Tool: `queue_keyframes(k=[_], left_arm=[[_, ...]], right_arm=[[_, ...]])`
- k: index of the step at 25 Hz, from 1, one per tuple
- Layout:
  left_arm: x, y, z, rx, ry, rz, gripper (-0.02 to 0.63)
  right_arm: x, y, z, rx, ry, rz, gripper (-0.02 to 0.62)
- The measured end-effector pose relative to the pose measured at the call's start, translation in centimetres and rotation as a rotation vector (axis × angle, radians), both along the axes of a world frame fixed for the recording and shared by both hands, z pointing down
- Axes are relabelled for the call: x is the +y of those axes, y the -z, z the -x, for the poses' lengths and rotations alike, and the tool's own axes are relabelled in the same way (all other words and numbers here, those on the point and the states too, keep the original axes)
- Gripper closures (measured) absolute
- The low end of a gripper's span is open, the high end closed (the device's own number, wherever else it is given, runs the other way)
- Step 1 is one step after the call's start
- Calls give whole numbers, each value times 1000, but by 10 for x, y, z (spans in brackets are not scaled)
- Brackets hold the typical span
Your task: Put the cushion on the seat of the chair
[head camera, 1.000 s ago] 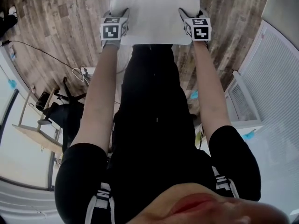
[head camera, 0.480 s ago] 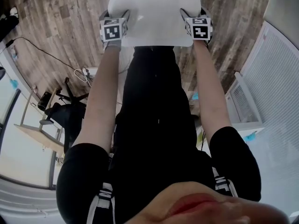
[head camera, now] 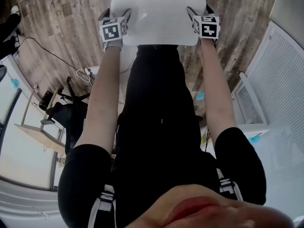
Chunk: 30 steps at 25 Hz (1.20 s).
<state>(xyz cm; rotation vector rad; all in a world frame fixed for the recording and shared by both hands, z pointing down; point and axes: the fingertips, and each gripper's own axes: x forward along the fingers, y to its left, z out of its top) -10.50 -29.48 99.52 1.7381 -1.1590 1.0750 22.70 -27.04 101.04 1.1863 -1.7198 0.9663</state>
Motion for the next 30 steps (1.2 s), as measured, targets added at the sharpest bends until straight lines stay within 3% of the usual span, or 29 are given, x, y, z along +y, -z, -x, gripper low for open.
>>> queue_keyframes(k=[4, 8, 20, 22, 24, 27, 30], left_arm=[[0, 11, 24, -36, 77, -36, 230], [-4, 28, 29, -14, 113, -68, 232], [2, 119, -27, 122, -22, -186, 246], [5, 136, -34, 142, -49, -206, 324], [6, 155, -37, 151, -69, -234, 394], [9, 184, -37, 153, -72, -264, 519], [15, 213, -37, 169, -69, -269, 581]], right_arm=[[-2, 11, -11, -6, -39, -31, 258], [-4, 28, -13, -12, -38, -81, 259], [7, 111, 38, -148, -52, -189, 273], [5, 133, 50, -169, -47, -225, 336], [5, 154, 61, -184, -44, -261, 462], [10, 184, 79, -220, -34, -289, 549], [16, 220, 94, -233, -6, -318, 575]])
